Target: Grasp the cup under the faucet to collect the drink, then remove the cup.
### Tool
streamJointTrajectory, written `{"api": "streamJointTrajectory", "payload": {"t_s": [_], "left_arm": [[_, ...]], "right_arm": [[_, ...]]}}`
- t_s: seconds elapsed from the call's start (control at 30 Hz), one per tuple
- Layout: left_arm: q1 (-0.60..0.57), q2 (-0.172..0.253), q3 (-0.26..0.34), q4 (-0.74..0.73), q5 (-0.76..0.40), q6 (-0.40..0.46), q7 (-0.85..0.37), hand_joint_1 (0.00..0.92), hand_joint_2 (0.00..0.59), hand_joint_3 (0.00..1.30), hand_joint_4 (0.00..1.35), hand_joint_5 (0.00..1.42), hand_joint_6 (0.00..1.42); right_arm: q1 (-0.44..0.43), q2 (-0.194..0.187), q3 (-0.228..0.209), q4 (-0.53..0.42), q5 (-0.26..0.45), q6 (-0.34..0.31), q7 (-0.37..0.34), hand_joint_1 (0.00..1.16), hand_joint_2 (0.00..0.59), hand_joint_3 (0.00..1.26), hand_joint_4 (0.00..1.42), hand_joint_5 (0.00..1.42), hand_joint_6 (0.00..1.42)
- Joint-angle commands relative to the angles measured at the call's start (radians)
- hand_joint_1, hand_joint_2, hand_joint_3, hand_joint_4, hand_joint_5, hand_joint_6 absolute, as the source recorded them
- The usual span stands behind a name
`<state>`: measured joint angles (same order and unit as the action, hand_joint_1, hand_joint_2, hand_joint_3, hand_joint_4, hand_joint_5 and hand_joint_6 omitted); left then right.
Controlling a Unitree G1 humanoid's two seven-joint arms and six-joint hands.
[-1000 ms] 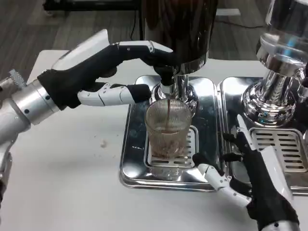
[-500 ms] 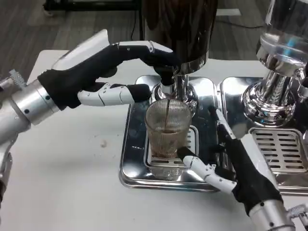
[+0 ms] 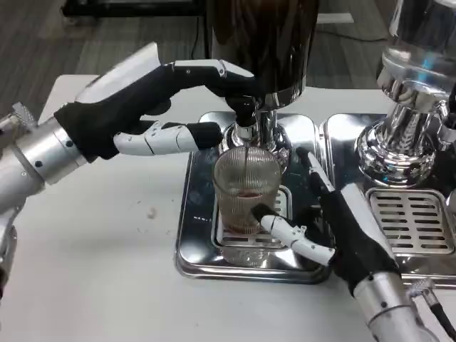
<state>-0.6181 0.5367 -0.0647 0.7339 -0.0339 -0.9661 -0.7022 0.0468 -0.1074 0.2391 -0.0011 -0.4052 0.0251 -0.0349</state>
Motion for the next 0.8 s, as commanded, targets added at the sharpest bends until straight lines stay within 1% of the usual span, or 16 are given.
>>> {"api": "streamJointTrajectory", "payload": {"t_s": [0.03, 0.23, 0.47, 0.67, 0.8], "left_arm": [[0.02, 0.003, -0.021, -0.011, 0.012, -0.002, -0.019, 0.0, 0.099, 0.37, 0.38, 0.4, 0.35], [0.019, 0.006, -0.019, -0.008, 0.012, -0.002, -0.018, 0.0, 0.102, 0.37, 0.38, 0.4, 0.35], [0.016, 0.005, -0.019, -0.003, 0.013, -0.001, -0.017, 0.0, 0.106, 0.38, 0.39, 0.4, 0.35], [0.015, 0.003, -0.02, -0.002, 0.015, 0.001, -0.015, 0.0, 0.107, 0.38, 0.39, 0.4, 0.35], [0.017, 0.005, -0.019, -0.004, 0.015, 0.003, -0.014, 0.0, 0.107, 0.38, 0.39, 0.4, 0.35]], "right_arm": [[-0.031, 0.018, 0.012, 0.037, 0.015, -0.002, 0.003, 0.48, 0.188, 0.0, 0.0, 0.0, 0.24], [-0.06, 0.032, 0.015, 0.071, 0.027, -0.031, -0.007, 0.48, 0.188, 0.0, 0.0, 0.0, 0.23], [-0.068, 0.034, 0.017, 0.077, 0.037, -0.062, -0.013, 0.49, 0.188, 0.0, 0.0, 0.0, 0.22], [-0.067, 0.04, 0.019, 0.071, 0.039, -0.085, -0.034, 0.49, 0.188, 0.0, 0.0, 0.0, 0.22], [-0.076, 0.04, 0.021, 0.088, 0.041, -0.092, -0.034, 0.49, 0.188, 0.0, 0.0, 0.0, 0.22]]}}
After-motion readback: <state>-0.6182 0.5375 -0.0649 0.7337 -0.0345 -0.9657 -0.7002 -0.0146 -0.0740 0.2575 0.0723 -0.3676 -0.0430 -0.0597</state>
